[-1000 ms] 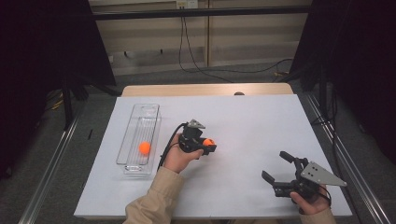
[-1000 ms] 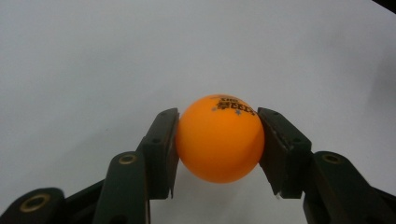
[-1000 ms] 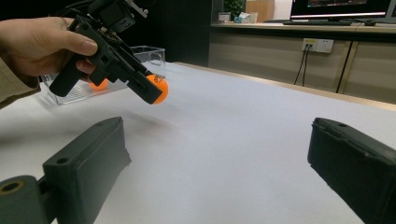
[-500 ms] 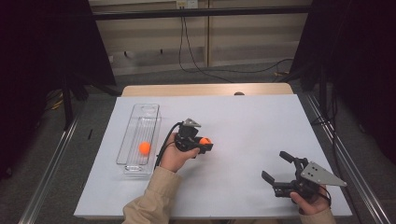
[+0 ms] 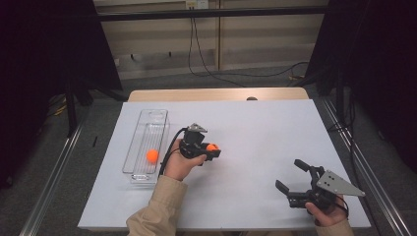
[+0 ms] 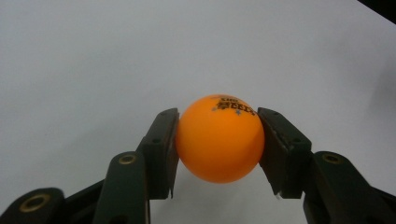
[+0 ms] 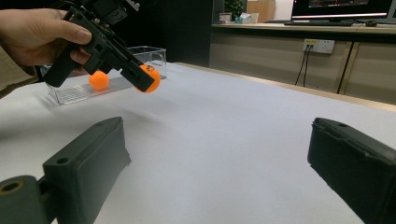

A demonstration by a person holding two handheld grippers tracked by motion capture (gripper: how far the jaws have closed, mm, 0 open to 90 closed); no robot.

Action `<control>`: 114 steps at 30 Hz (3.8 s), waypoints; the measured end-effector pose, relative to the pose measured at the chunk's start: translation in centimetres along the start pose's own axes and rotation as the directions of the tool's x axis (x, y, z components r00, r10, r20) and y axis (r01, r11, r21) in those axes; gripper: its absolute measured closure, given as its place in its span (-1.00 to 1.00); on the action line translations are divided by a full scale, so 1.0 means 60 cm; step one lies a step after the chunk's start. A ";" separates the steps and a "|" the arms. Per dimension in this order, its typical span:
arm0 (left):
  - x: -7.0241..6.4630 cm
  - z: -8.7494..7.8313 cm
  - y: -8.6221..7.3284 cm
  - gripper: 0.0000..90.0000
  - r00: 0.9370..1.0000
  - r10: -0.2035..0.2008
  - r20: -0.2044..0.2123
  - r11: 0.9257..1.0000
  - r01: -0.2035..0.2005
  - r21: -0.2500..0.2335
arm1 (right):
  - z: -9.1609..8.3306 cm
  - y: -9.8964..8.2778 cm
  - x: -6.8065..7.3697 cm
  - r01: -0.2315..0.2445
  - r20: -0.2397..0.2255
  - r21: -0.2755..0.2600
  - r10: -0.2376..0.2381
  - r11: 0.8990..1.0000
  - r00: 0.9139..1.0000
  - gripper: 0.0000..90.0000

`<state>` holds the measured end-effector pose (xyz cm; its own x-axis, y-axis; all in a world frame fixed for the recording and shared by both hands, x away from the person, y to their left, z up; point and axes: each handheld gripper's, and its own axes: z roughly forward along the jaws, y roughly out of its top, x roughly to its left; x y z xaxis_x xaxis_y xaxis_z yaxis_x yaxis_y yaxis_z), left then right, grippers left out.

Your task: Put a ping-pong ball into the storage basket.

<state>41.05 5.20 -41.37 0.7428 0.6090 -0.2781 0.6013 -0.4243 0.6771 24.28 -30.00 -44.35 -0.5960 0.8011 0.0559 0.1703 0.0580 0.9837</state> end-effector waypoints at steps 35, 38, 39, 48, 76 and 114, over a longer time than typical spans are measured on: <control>0.021 -0.038 0.003 0.13 0.999 -0.029 -0.024 1.000 0.028 -0.013 | 0.001 0.000 0.001 -0.002 -0.002 0.001 0.002 1.000 1.000 -0.90; 0.022 -0.040 0.003 0.13 0.999 -0.036 -0.023 0.999 0.036 -0.019 | 0.001 0.000 0.001 -0.003 -0.002 0.002 0.003 1.000 1.000 -0.90; 0.022 -0.042 0.003 0.13 0.999 -0.036 -0.024 0.999 0.036 -0.018 | 0.001 0.000 0.001 -0.002 -0.002 0.002 0.002 1.000 1.000 -0.90; 0.028 -0.052 0.003 0.13 0.999 -0.043 -0.029 0.999 0.042 -0.027 | 0.001 0.000 0.001 -0.003 -0.001 0.001 0.003 1.000 1.000 -0.90; 0.044 -0.080 0.000 0.13 0.997 -0.062 -0.042 0.997 0.060 -0.043 | 0.000 0.000 0.000 -0.002 -0.001 0.000 0.002 1.000 1.000 -0.90; 0.071 -0.118 -0.009 0.13 0.991 -0.110 -0.072 0.991 0.104 -0.082 | 0.000 0.000 0.000 -0.002 -0.001 0.001 0.002 1.000 1.000 -0.90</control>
<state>41.81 12.79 -38.12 0.6491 0.6984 -0.3014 0.6493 -0.3023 0.6979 24.27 -29.98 -44.35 -0.5967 0.8004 0.0579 0.1719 0.0570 0.9835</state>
